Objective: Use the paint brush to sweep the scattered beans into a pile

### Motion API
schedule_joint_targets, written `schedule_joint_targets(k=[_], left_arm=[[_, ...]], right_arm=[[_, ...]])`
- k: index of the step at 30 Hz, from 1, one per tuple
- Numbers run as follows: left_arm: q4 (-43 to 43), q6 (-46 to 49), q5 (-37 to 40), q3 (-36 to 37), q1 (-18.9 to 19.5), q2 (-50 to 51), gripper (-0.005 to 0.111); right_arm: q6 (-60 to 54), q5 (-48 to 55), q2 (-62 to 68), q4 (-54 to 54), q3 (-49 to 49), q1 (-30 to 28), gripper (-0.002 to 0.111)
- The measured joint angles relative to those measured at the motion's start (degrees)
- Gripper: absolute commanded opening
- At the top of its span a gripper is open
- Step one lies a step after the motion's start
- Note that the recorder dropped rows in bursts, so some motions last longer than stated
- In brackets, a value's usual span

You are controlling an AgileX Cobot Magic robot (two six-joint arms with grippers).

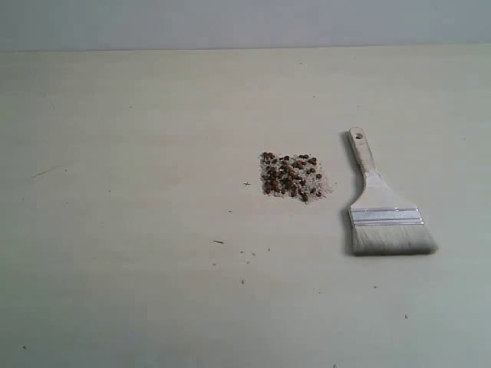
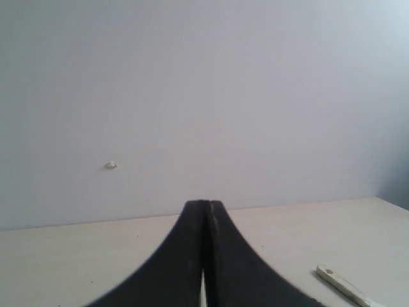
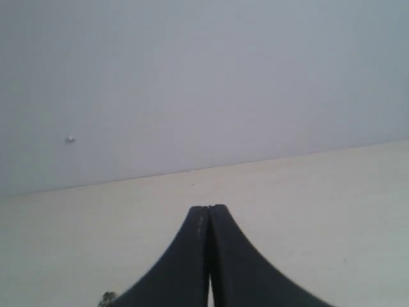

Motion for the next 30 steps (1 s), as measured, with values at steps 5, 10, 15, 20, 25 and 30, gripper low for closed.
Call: schedule_joint_targets(k=[5,10,15,20,25,30], left_arm=[[0.0,0.0,0.0,0.0,0.0,0.0,0.0],[0.0,0.0,0.0,0.0,0.0,0.0,0.0],[0.0,0.0,0.0,0.0,0.0,0.0,0.0],[0.0,0.0,0.0,0.0,0.0,0.0,0.0],[0.0,0.0,0.0,0.0,0.0,0.0,0.0],[0.0,0.0,0.0,0.0,0.0,0.0,0.0]], right_arm=[[-0.98,-5.96,0.0,-0.06,0.09,0.0,0.0],[0.35,-11.6,0.0,-2.95,3.7,0.0,0.0],[28.3,-17.57,0.0,-31.83,8.65,0.0,0.0],[43.08,-20.51,-1.98,-48.42,10.87,0.0,0.0],[46.99,-19.51,-8.8,-52.7,10.87,0.0,0.0],[47.43,-16.05,-14.55,-54.38,10.87,0.0,0.0]])
